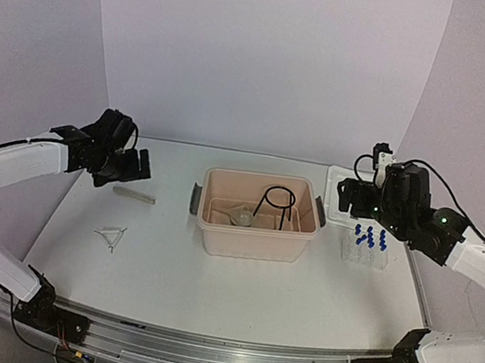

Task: Organize the chemistry lab equipment

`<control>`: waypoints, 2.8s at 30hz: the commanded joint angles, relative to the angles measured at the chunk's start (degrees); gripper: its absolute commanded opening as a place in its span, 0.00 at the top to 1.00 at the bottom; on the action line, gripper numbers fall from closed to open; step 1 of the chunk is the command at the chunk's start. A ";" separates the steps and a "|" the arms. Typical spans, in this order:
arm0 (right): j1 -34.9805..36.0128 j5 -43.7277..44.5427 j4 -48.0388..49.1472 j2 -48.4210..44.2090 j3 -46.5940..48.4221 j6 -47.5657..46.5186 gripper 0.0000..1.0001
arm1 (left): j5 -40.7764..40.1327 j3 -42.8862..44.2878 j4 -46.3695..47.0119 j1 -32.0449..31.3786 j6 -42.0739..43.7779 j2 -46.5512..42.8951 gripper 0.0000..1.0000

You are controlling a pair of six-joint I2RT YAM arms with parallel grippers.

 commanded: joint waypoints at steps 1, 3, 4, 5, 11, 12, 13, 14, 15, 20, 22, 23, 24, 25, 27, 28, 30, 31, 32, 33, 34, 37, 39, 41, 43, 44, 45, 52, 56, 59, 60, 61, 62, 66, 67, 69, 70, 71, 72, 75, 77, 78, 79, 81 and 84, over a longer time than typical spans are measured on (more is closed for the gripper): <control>-0.17 3.95 0.42 0.39 -0.02 1.57 0.08 | -1.11 -9.31 -7.93 3.69 -19.84 -2.57 0.01; -0.20 4.45 0.42 0.92 -0.19 1.58 0.08 | 0.25 -12.91 -7.89 5.36 -22.55 -2.01 0.03; -0.20 4.47 0.42 1.18 -0.27 1.58 0.08 | 0.74 -14.67 -7.90 6.43 -24.22 -1.54 0.06; -0.20 4.54 0.42 1.45 -0.30 1.50 0.08 | 1.60 -15.66 -7.69 7.27 -24.92 -0.94 0.10; -0.20 4.38 0.41 2.78 -0.30 1.31 0.08 | 4.16 -20.77 -3.99 10.96 -27.74 4.06 0.28; -0.20 4.32 0.39 2.91 -0.26 1.22 0.08 | 4.06 -20.99 -4.15 11.04 -28.40 5.19 0.31; -0.20 4.31 0.36 3.01 -0.17 1.09 0.08 | 3.97 -21.11 -4.37 11.07 -28.96 6.30 0.32; -0.20 4.25 0.34 3.03 -0.13 1.01 0.08 | 3.89 -21.22 -4.66 11.06 -29.39 7.33 0.34; -0.20 4.30 0.34 2.91 -0.19 0.93 0.08 | 3.95 -21.31 -4.26 11.12 -29.60 8.20 0.35; -0.20 4.69 0.37 2.49 -0.39 0.41 0.08 | 6.73 -22.47 -0.36 11.17 -29.16 10.55 0.46; -0.20 4.88 0.39 2.43 -0.21 0.09 0.08 | 7.20 -23.05 0.83 11.17 -29.33 11.20 0.52; -0.20 4.96 0.39 2.43 -0.15 -0.06 0.08 | 7.31 -23.26 1.33 11.17 -29.44 11.52 0.57; -0.20 5.10 0.41 2.42 -0.06 -0.23 0.08 | 7.37 -23.51 1.83 11.17 -29.50 11.79 0.63; -0.20 5.20 0.41 2.44 -0.04 -0.39 0.08 | 7.30 -23.66 2.49 11.15 -29.54 12.15 0.69; -0.15 5.53 0.42 2.56 0.17 -0.62 0.08 | 7.39 -23.63 3.47 11.17 -29.64 12.92 0.83; -0.18 5.57 0.42 2.68 0.30 -0.77 0.08 | 7.45 -23.39 3.62 11.17 -29.61 13.20 0.90; -0.19 5.69 0.42 2.80 0.39 -1.00 0.08 | 7.01 -22.64 3.47 11.17 -29.23 13.24 0.98; -0.19 5.77 0.41 2.84 0.40 -1.12 0.08 | 6.68 -22.02 3.21 11.17 -28.78 13.04 1.00; -0.20 5.85 0.40 2.81 0.39 -1.26 0.08 | 6.11 -21.13 2.60 11.17 -28.14 12.63 1.00; -0.20 5.92 0.42 2.72 0.37 -1.42 0.08 | 5.29 -20.09 1.78 11.17 -27.52 12.08 1.00; -0.20 6.02 0.42 2.61 0.36 -1.59 0.08 | 4.53 -18.90 0.97 11.17 -26.75 11.39 1.00; -0.20 6.46 0.42 2.20 0.35 -1.96 0.08 | 2.93 -14.03 -0.23 11.17 -22.56 8.20 1.00; -0.20 6.54 0.42 1.96 0.40 -2.27 0.08 | 3.41 -10.89 1.08 11.13 -18.84 5.47 1.00; -0.20 6.61 0.42 1.76 0.40 -2.44 0.08 | 4.13 -8.68 4.03 11.00 -15.60 3.20 1.00; -0.20 6.76 0.42 1.70 0.45 -2.36 0.08 | 5.59 -7.09 8.17 10.86 -12.77 1.52 1.00; -0.20 6.79 0.42 1.70 0.47 -2.31 0.08 | 7.04 -5.76 10.22 10.60 -11.01 1.15 1.00; -0.20 6.75 0.42 1.70 0.49 -2.29 0.08 | 8.32 -4.06 12.12 10.01 -9.40 1.30 1.00; -0.20 7.10 0.42 1.88 1.05 -2.52 0.08 | 8.04 17.43 12.78 -4.00 2.73 13.03 1.00; -0.20 6.97 0.43 1.75 0.96 -2.09 0.08 | 13.46 26.94 11.68 -9.18 7.98 22.76 1.00; -0.20 6.90 0.42 1.47 0.62 -1.75 0.08 | 14.27 33.87 8.80 -12.75 11.35 30.00 1.00; -0.20 6.89 0.42 1.33 0.52 -1.64 0.08 | 14.28 35.58 7.63 -13.49 12.11 32.46 1.00; -0.20 6.86 0.42 1.18 0.39 -1.52 0.08 | 14.24 37.67 6.29 -14.37 12.89 34.92 1.00; -0.18 7.00 0.42 1.07 0.29 -1.38 0.08 | 14.17 39.90 4.87 -15.02 13.58 36.90 1.00; -0.20 7.00 0.42 0.76 0.00 -1.13 0.08 | 15.12 43.24 2.38 -16.12 14.61 42.25 1.00; -0.20 7.07 0.42 0.73 -0.05 -1.10 0.08 | 15.60 42.87 2.37 -16.16 14.62 42.63 1.00; -0.20 7.17 0.42 0.73 -0.12 -0.99 0.08 | 16.21 41.90 2.60 -16.16 14.50 42.95 1.00; -0.20 7.13 0.42 0.78 -0.14 -0.98 0.08 | 15.95 41.03 2.65 -16.16 14.38 42.88 1.00; -0.19 7.17 0.42 0.81 -0.19 -0.97 0.08 | 15.51 40.41 2.72 -16.16 14.36 42.76 1.00; -0.20 7.19 0.42 0.82 -0.21 -0.97 0.08 | 15.24 39.81 2.75 -16.16 14.29 42.64 1.00; -0.20 7.26 0.42 0.89 -0.19 -1.19 0.08 | 14.54 38.12 3.21 -16.16 13.91 41.93 1.00; -0.20 7.28 0.42 0.91 -0.09 -1.31 0.08 | 13.30 38.01 3.40 -16.16 13.71 42.19 1.00; -0.20 7.30 0.42 0.91 -0.05 -1.34 0.08 | 12.26 38.37 3.05 -16.16 13.52 42.63 1.00; -0.20 7.35 0.42 0.91 -0.04 -1.40 0.08 | 11.06 39.17 2.37 -16.21 13.30 43.14 1.00; -0.20 7.40 0.42 0.83 -0.01 -1.49 0.09 | 9.51 40.76 0.79 -16.16 13.07 44.64 1.00; -0.20 7.41 0.38 0.66 -0.04 -1.50 0.09 | 8.62 42.14 -0.32 -16.20 13.28 46.42 1.00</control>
